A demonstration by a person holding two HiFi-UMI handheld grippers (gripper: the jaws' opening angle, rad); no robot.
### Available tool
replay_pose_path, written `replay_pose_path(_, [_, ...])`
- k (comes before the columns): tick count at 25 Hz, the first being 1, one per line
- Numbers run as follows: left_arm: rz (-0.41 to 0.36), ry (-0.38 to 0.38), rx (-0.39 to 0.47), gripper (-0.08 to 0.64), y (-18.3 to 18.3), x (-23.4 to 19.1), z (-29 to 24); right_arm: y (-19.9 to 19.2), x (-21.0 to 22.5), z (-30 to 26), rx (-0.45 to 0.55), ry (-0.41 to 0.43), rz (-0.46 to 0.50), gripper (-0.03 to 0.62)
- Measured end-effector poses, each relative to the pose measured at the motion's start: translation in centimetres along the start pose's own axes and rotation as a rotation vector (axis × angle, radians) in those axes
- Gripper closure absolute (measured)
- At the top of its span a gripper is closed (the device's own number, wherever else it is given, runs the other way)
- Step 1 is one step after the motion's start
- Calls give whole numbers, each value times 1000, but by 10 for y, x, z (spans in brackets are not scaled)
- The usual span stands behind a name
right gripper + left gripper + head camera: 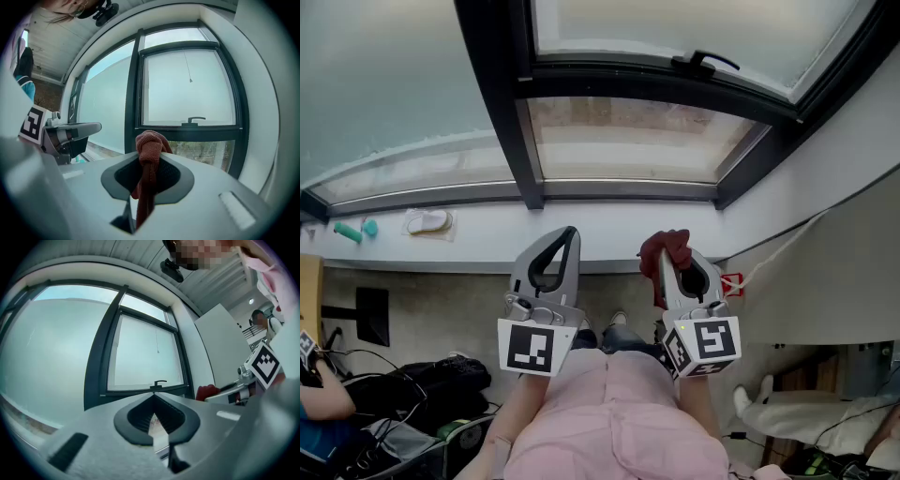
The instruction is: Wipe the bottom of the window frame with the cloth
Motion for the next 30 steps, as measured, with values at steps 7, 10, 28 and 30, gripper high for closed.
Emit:
replay_pose_path(7, [-9,-20,-4,561,2,10,-3,4,3,1,25,17,-14,529])
replay_pose_path(10, [-8,-24,-10,561,1,11,-7,5,7,-1,24,17,-15,529])
replay_pose_path(28, [42,-4,-82,561,-18,-18,-28,4,24,-32,41,41,-48,526])
replay_pose_path(30, [73,-7,-65,561,-20,-21,-37,2,28,-39,24,34,-50,526])
Point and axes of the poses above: the fingertips, and each gripper's own axes: z backward along the fingers, x to its right, y out of its top, the point moved 6 cm from there along z, backward along the fingers, and after that the axes turned 1 degree about x, right-handed, at the moved point
